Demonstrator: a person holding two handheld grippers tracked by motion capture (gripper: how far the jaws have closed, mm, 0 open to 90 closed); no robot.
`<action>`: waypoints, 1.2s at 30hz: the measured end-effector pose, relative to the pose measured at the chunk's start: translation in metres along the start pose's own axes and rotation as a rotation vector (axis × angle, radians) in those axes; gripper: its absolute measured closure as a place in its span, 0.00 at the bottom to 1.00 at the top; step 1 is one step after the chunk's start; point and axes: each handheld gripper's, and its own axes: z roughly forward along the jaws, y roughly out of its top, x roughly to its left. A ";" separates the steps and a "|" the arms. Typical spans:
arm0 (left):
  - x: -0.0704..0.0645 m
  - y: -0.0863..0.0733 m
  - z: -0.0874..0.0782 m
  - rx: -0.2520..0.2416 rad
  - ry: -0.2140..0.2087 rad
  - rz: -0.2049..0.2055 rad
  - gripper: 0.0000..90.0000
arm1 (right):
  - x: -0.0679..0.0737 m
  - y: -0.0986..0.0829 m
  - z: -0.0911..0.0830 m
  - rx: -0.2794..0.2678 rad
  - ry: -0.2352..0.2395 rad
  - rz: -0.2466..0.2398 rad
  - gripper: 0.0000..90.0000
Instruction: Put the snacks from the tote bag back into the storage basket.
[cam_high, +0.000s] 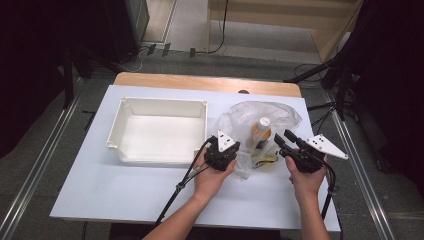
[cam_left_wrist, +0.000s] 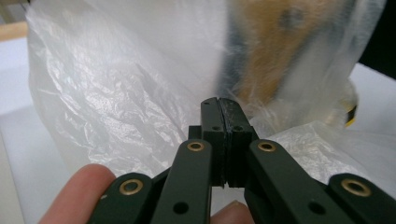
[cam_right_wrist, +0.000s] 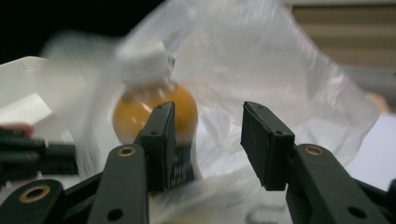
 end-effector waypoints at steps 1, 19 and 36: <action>0.000 -0.001 0.001 0.007 -0.001 -0.004 1.00 | 0.004 0.006 -0.001 -0.016 -0.018 -0.017 0.60; 0.000 0.003 -0.029 -0.126 -0.052 0.011 0.91 | 0.007 0.056 0.037 0.031 0.019 -0.024 1.00; -0.011 0.036 -0.072 -0.241 -0.166 -0.051 0.51 | 0.022 0.072 0.040 0.020 0.036 -0.069 1.00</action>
